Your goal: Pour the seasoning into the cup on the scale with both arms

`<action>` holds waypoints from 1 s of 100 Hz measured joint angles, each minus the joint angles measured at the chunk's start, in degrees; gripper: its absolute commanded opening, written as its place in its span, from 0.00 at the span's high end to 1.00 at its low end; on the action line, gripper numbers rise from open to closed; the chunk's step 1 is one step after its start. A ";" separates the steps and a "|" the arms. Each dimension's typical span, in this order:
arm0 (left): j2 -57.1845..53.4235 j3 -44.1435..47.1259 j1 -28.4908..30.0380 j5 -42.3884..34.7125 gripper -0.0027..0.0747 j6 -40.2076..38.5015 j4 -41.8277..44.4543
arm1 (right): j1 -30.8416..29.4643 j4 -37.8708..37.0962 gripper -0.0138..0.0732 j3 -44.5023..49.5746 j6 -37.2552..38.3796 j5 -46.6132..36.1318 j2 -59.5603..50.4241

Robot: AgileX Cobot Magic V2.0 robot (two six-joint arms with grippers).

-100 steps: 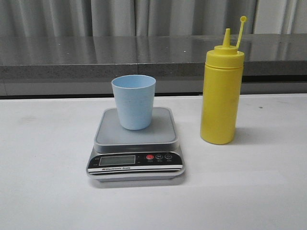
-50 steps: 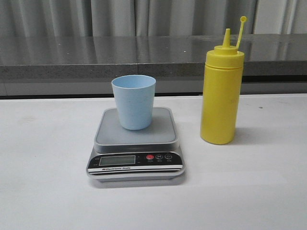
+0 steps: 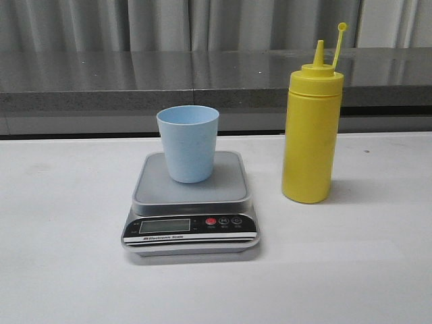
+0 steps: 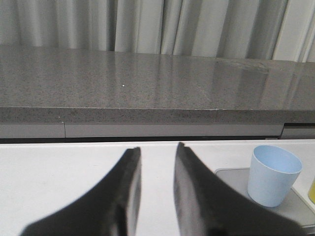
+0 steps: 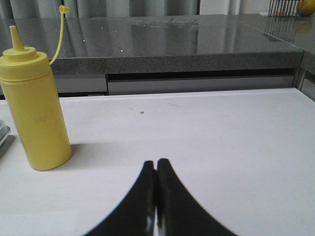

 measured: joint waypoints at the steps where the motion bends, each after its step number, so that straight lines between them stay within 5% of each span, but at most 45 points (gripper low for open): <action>1: 0.00 0.00 0.00 0.00 0.97 0.00 0.00 | 0.00 0.00 0.92 0.00 0.00 0.00 0.00; 34: 0.00 0.00 0.00 0.04 0.99 0.10 0.10 | 0.00 0.00 0.92 0.00 0.00 -0.73 0.00; 59: 0.00 0.00 0.00 0.04 0.99 0.10 0.10 | 0.00 1.92 0.92 -1.40 0.63 -13.24 0.00; 100: 0.00 0.00 0.00 0.04 0.99 0.10 0.10 | 2.78 2.56 0.92 -21.46 0.52 2.43 12.14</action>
